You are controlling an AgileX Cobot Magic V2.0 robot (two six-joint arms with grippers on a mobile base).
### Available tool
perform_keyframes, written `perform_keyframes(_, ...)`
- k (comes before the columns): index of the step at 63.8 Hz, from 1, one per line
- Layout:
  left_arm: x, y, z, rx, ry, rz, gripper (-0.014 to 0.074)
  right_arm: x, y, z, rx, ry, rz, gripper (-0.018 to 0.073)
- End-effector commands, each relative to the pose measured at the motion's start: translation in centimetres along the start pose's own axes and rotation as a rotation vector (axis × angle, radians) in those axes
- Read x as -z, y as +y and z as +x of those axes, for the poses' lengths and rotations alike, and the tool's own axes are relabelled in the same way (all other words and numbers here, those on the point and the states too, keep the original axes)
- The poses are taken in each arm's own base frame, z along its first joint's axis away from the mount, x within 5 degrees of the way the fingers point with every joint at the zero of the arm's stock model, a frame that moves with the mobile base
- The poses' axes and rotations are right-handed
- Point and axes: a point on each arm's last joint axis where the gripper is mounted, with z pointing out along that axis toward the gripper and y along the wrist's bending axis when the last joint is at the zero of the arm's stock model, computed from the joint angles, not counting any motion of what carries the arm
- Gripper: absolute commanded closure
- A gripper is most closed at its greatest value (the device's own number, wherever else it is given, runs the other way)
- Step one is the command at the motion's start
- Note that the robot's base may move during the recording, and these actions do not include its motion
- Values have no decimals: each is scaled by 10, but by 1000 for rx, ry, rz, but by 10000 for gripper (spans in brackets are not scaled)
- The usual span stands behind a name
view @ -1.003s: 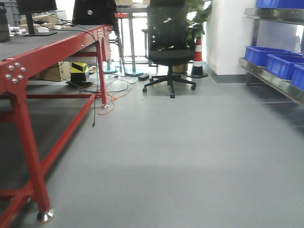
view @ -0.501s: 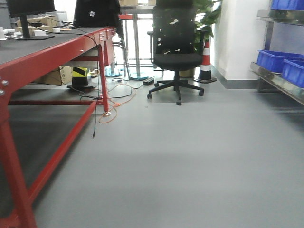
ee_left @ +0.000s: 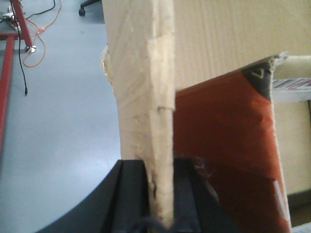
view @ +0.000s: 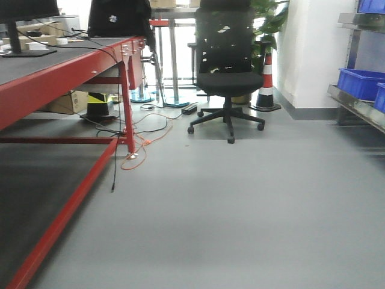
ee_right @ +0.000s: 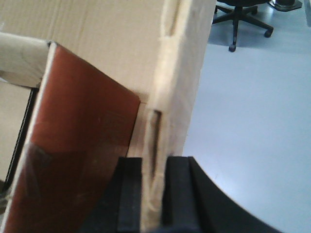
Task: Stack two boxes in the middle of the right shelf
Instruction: 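Drive toward the steel shelf rack of blue bins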
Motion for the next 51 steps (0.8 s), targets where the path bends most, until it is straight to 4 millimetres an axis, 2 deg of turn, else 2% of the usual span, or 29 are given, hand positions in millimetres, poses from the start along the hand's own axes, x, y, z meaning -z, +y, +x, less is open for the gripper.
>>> perform_keyframes(1, 9, 0, -8, 5, -82, 18, 708, 10, 2, -7, 12, -67, -5, 712)
perform_keyframes(51, 9, 0, -8, 5, -82, 18, 708, 10, 2, -7, 12, -67, -5, 712)
